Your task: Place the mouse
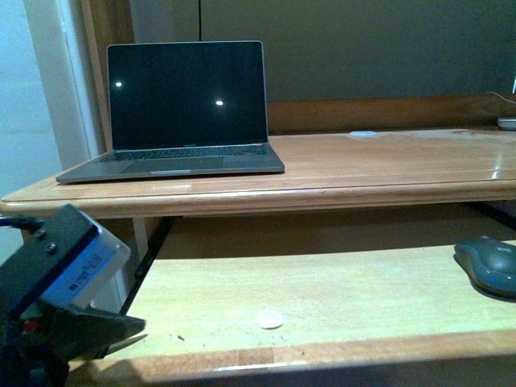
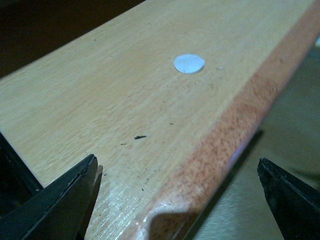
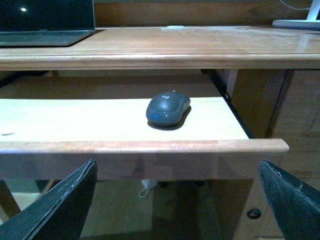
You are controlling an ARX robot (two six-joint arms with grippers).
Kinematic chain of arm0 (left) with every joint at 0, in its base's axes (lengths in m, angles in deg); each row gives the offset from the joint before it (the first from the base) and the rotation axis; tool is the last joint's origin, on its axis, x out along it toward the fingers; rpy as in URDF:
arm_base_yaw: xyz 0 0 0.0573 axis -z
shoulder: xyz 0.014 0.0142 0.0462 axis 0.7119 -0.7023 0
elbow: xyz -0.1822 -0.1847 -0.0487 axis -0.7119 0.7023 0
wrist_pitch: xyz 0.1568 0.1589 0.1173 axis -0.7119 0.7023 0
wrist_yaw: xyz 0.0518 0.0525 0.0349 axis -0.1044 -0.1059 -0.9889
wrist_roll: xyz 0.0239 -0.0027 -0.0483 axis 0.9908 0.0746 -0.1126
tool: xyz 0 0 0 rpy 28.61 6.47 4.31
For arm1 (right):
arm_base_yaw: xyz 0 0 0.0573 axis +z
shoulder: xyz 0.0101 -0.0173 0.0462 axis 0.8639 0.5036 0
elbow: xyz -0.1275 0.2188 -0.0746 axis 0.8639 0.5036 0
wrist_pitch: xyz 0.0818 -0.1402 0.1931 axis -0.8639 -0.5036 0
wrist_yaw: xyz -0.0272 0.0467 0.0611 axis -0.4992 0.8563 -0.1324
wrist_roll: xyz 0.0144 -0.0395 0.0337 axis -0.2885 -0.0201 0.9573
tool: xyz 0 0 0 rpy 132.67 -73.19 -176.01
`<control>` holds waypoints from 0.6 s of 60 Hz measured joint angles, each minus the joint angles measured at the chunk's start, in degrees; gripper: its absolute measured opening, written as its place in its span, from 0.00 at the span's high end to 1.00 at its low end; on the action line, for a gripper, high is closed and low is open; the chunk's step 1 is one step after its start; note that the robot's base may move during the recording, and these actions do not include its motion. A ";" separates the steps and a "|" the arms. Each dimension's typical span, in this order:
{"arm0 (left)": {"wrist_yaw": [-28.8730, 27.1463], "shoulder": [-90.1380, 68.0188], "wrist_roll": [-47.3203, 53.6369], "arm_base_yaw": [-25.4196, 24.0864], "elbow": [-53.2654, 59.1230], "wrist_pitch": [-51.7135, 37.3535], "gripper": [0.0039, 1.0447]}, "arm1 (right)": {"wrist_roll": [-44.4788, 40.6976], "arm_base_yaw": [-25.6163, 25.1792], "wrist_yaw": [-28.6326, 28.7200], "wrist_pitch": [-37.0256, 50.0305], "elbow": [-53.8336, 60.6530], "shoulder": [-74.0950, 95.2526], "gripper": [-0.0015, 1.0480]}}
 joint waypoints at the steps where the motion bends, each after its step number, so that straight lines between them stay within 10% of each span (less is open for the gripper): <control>1: -2.56 0.13 -2.45 0.57 1.01 -2.27 0.10 | 0.00 0.00 0.02 0.00 0.00 0.00 0.07; 7: -21.16 4.24 -5.44 4.87 12.59 -25.57 0.16 | 0.00 0.00 0.35 0.00 0.00 0.00 0.07; 9: -37.09 8.33 -9.77 4.46 16.68 -31.43 0.24 | 0.00 0.00 0.20 0.00 0.00 0.04 0.07; 13: -45.11 13.38 -13.33 1.07 17.77 -32.81 0.34 | 0.02 -0.02 -0.42 0.00 0.00 -0.04 0.07; 19: -42.88 18.88 -16.04 -0.83 20.33 -30.86 0.49 | 0.00 -0.02 0.17 0.00 0.00 0.00 0.07; 27: -40.41 24.98 -17.35 -3.56 23.12 -26.51 0.71 | 4.76 4.20 -19.04 -2.80 -4.09 11.13 0.07; 36: -38.01 31.65 -17.79 -5.90 24.76 -21.75 0.93 | 4.57 5.70 -22.88 8.48 -8.37 24.98 0.07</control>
